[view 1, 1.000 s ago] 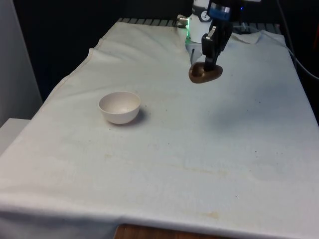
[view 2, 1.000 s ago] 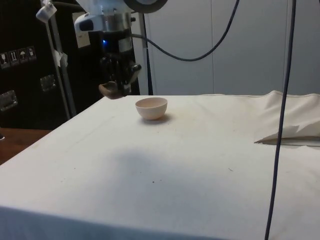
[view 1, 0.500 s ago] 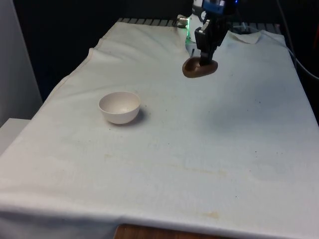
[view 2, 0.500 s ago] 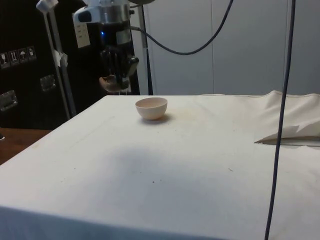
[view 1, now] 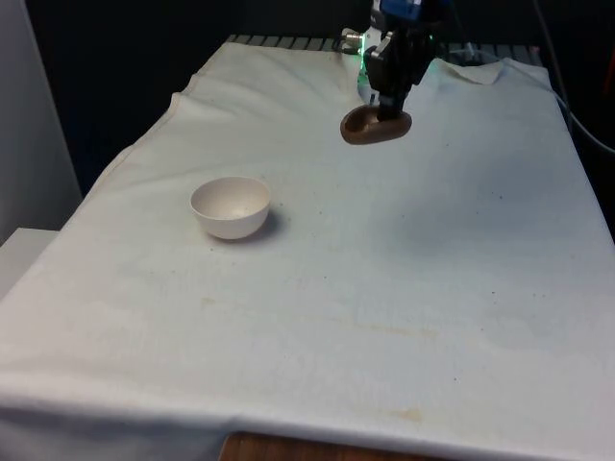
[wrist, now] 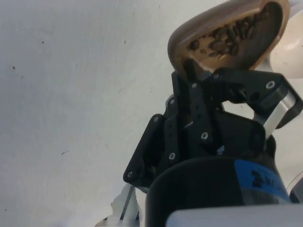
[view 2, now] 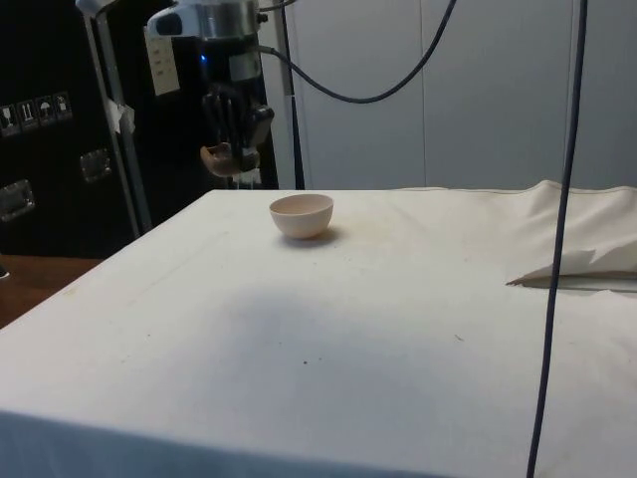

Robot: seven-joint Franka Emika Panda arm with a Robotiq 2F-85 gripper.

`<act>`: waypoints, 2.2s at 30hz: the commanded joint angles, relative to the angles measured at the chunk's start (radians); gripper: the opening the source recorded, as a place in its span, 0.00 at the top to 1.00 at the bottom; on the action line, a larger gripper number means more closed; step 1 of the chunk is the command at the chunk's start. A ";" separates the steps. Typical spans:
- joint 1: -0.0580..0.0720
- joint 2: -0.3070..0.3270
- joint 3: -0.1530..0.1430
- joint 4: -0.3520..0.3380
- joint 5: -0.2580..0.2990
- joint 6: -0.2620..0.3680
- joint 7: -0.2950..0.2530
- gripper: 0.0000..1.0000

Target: Pour the coffee beans from the cup into the bowl.

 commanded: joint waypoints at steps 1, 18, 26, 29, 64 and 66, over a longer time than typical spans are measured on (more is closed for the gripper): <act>-0.002 -0.003 -0.001 0.002 0.007 -0.008 0.002 1.00; -0.008 -0.011 -0.043 0.005 0.058 -0.004 -0.010 1.00; -0.010 -0.009 -0.076 0.008 0.074 -0.003 -0.026 1.00; -0.011 -0.009 -0.083 0.009 0.077 -0.003 -0.028 1.00; -0.014 -0.010 -0.137 0.019 0.234 -0.007 -0.010 1.00; -0.012 -0.009 -0.138 0.018 0.233 -0.002 -0.010 1.00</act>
